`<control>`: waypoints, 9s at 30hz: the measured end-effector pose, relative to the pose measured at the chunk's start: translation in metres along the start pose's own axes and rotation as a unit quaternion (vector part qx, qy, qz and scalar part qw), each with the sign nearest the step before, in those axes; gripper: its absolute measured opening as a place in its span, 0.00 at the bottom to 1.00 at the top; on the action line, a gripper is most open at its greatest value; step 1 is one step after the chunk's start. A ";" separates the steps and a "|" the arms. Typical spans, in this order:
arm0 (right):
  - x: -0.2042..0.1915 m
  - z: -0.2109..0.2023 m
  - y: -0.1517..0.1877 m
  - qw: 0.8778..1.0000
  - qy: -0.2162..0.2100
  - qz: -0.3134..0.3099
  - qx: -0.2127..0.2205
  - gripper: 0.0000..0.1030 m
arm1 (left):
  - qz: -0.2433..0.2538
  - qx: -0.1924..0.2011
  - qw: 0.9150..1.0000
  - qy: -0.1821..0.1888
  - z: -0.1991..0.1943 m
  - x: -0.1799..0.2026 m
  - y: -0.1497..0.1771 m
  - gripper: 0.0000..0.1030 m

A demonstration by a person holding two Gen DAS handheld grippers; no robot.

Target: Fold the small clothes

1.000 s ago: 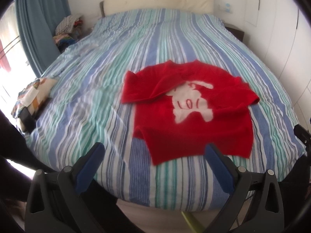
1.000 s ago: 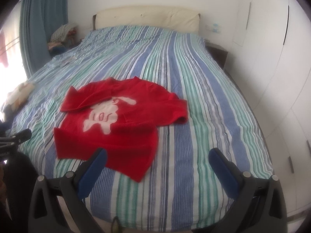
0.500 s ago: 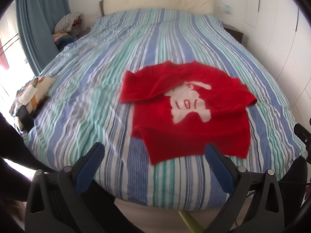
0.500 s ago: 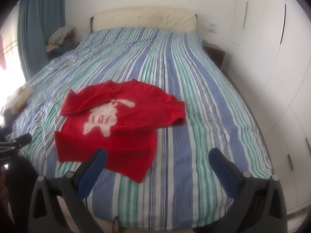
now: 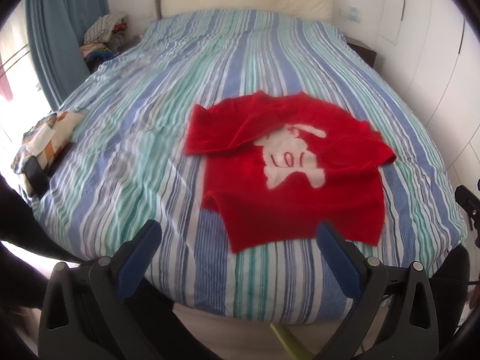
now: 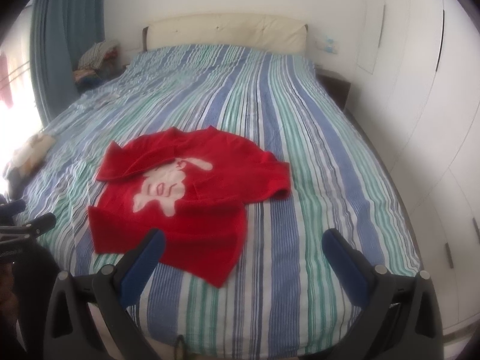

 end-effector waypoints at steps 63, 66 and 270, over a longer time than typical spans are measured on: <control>0.005 0.157 0.109 0.972 -0.200 0.075 -0.097 0.92 | -0.047 -0.184 0.975 0.117 0.171 0.005 0.061 0.13; 0.001 0.183 0.116 0.953 -0.248 0.125 -0.125 0.51 | -0.030 -0.187 0.975 0.118 0.164 0.015 0.063 0.03; -0.040 0.088 0.051 0.981 -0.169 0.005 -0.097 0.62 | 0.007 -0.045 0.999 -0.025 0.037 0.001 -0.015 0.92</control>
Point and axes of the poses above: each gripper's, at about its wrist camera, not at the fingertips, and z roughly the way its jaws point, x to its right, y to its underside, the point moved 8 cm from there along z, roughly the way its jaws point, and after that the axes turned 6 degrees about -y, right-handed, at the moved point
